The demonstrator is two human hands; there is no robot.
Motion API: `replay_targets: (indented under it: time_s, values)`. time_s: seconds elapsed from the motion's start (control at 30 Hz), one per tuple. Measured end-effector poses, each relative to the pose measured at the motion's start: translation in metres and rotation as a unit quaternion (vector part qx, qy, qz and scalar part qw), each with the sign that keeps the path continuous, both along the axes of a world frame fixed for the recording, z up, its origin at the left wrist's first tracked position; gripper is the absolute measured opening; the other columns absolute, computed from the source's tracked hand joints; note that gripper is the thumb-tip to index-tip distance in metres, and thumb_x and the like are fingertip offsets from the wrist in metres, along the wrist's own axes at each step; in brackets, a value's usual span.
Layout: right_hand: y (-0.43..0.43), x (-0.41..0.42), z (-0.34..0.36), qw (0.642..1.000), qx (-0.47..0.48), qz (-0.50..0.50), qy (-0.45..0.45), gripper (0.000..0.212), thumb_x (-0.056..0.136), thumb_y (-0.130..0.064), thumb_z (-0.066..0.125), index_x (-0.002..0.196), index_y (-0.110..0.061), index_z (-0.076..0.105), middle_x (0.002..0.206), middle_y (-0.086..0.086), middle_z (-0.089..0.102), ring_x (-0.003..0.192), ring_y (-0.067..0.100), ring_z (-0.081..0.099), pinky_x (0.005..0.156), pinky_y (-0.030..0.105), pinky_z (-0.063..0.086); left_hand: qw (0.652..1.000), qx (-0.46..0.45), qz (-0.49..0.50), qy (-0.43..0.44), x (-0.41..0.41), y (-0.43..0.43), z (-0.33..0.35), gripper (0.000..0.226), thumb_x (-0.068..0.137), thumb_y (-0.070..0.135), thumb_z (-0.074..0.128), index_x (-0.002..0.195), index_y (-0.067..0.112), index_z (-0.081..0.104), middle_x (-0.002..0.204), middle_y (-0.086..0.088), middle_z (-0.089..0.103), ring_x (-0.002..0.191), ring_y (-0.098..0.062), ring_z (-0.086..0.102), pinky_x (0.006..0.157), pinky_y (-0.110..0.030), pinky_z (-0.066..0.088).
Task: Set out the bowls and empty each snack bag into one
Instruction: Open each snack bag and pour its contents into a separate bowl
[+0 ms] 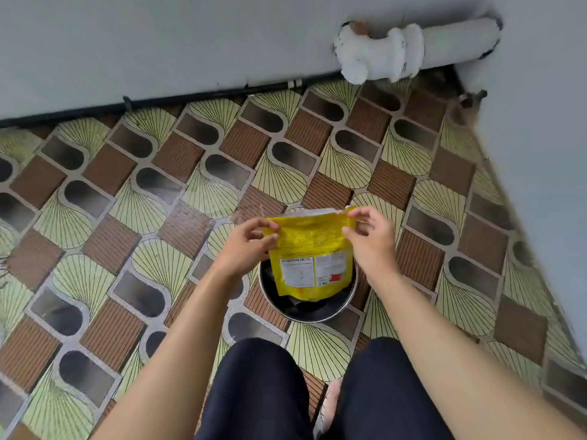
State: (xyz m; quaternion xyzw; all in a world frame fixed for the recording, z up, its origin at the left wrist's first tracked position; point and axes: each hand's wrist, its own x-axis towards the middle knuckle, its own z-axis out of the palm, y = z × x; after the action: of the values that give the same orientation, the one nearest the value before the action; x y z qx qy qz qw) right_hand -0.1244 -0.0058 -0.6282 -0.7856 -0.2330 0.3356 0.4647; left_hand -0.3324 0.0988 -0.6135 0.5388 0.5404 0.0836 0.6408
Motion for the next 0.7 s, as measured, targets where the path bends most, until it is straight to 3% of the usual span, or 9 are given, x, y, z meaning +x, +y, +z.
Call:
replay_targets:
  time_s: [0.1, 0.17, 0.33, 0.43, 0.57, 0.7]
  values:
    - [-0.011, 0.003, -0.012, 0.998, -0.063, 0.017, 0.015, 0.023, 0.089, -0.002, 0.070, 0.092, -0.025, 0.067, 0.111, -0.001, 0.070, 0.108, 0.014, 0.065, 0.083, 0.021, 0.051, 0.999, -0.025, -0.030, 0.034, -0.001, -0.004, -0.011, 0.013, 0.099, 0.012, 0.064, 0.100, 0.024, 0.070, 0.112, -0.011, 0.063, 0.103, -0.026, 0.065, 0.083, -0.037, 0.057]
    - [-0.014, 0.004, -0.004, 0.996, -0.082, 0.018, 0.022, 0.017, 0.090, -0.009, 0.070, 0.096, -0.026, 0.070, 0.115, -0.001, 0.069, 0.113, 0.014, 0.062, 0.086, 0.024, 0.047, 0.998, -0.016, -0.035, 0.043, -0.001, -0.005, 0.001, 0.014, 0.099, 0.014, 0.065, 0.104, 0.025, 0.072, 0.120, -0.013, 0.062, 0.107, -0.028, 0.066, 0.086, -0.040, 0.057]
    - [-0.008, 0.001, 0.086, 0.999, -0.023, 0.035, 0.034, 0.015, 0.093, -0.011, 0.068, 0.104, -0.021, 0.070, 0.107, -0.004, 0.071, 0.105, 0.009, 0.066, 0.090, 0.022, 0.054, 0.999, 0.042, -0.010, 0.001, 0.006, -0.002, 0.094, 0.019, 0.101, 0.008, 0.059, 0.111, 0.020, 0.071, 0.104, -0.013, 0.067, 0.091, -0.019, 0.068, 0.067, -0.023, 0.054]
    - [-0.001, -0.004, 0.174, 0.996, 0.031, 0.065, 0.054, 0.016, 0.093, -0.016, 0.069, 0.104, -0.027, 0.069, 0.104, -0.004, 0.073, 0.103, 0.010, 0.069, 0.095, 0.029, 0.056, 0.997, 0.059, 0.015, -0.048, 0.011, -0.003, 0.184, 0.017, 0.101, 0.009, 0.061, 0.110, 0.019, 0.071, 0.098, -0.011, 0.068, 0.084, -0.017, 0.067, 0.065, -0.018, 0.054]
    - [0.004, -0.011, 0.315, 0.989, 0.116, 0.082, 0.042, 0.015, 0.095, -0.014, 0.066, 0.109, -0.021, 0.068, 0.103, 0.003, 0.074, 0.096, 0.013, 0.072, 0.085, 0.022, 0.057, 0.988, 0.113, 0.032, -0.099, 0.021, -0.009, 0.319, 0.014, 0.099, 0.011, 0.064, 0.108, 0.020, 0.070, 0.105, -0.016, 0.073, 0.084, -0.017, 0.070, 0.075, -0.028, 0.058]
    - [-0.003, -0.005, 0.468, 0.978, 0.185, 0.085, 0.033, 0.016, 0.097, -0.010, 0.065, 0.111, -0.014, 0.068, 0.097, 0.008, 0.076, 0.085, 0.017, 0.075, 0.075, 0.020, 0.056, 0.971, 0.170, 0.023, -0.168, 0.035, -0.015, 0.465, 0.012, 0.098, 0.011, 0.066, 0.104, 0.020, 0.070, 0.096, -0.012, 0.074, 0.079, -0.019, 0.071, 0.079, -0.040, 0.060]
